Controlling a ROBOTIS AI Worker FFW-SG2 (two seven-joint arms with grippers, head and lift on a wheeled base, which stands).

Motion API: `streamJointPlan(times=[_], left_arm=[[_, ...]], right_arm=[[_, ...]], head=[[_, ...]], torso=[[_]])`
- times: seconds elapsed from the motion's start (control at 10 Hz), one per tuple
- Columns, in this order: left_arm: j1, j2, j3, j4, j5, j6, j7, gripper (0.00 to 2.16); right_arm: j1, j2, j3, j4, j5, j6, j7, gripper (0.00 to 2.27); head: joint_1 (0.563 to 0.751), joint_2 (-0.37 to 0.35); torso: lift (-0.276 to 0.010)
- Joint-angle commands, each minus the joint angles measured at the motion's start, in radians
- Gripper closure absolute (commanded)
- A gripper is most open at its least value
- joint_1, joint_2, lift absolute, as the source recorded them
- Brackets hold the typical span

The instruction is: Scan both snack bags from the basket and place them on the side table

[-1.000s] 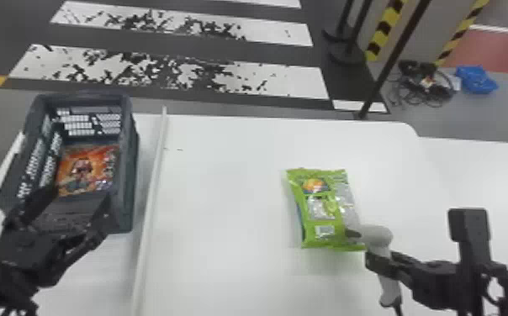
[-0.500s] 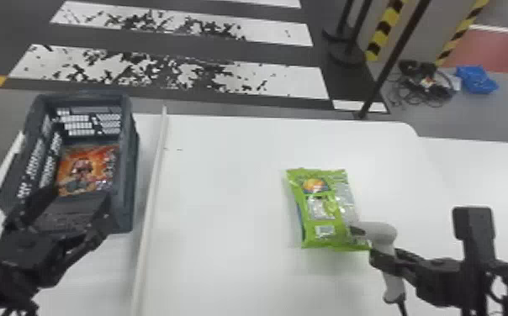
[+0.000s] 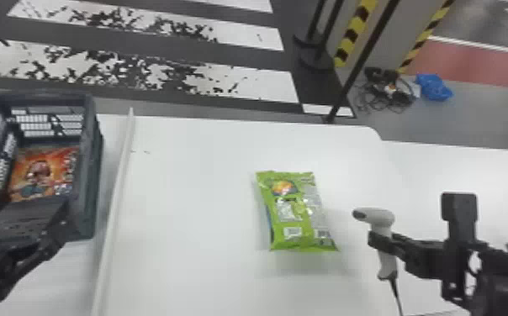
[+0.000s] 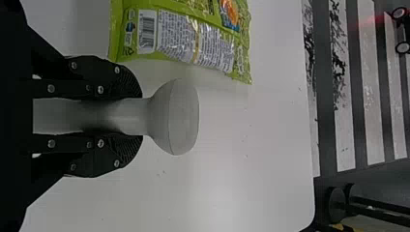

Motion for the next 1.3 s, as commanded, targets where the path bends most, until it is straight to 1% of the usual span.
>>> streamJointPlan(times=[0.0,0.2,0.4,0.6,1.1,1.2], left_arm=[[0.0,0.0,0.0,0.0,0.003,0.0,0.0,0.09],[0.002,0.002,0.0,0.0,0.003,0.0,0.0,0.09],[0.002,0.0,0.0,-0.002,0.003,0.0,0.0,0.09],[0.003,-0.001,0.0,-0.002,0.003,0.0,0.0,0.09],[0.003,-0.006,0.0,0.0,0.001,0.0,-0.002,0.09],[0.003,-0.004,0.0,0.0,0.0,0.0,-0.002,0.09]], right_arm=[[-0.048,-0.033,-0.002,0.12,0.006,-0.077,-0.016,2.26],[-0.08,-0.044,0.007,0.221,0.017,-0.166,-0.042,2.26],[-0.117,-0.059,0.017,0.316,0.028,-0.231,-0.053,2.26],[-0.141,-0.073,0.037,0.375,0.038,-0.259,-0.07,2.26],[-0.16,-0.079,0.06,0.402,0.054,-0.259,-0.073,2.26],[-0.158,-0.077,0.062,0.402,0.054,-0.259,-0.073,2.24]], head=[[0.695,-0.27],[0.695,-0.307],[0.695,-0.32],[0.695,-0.325],[0.695,-0.325],[0.695,-0.324]], torso=[[-0.075],[-0.075],[-0.075],[-0.075],[-0.075],[-0.075]])
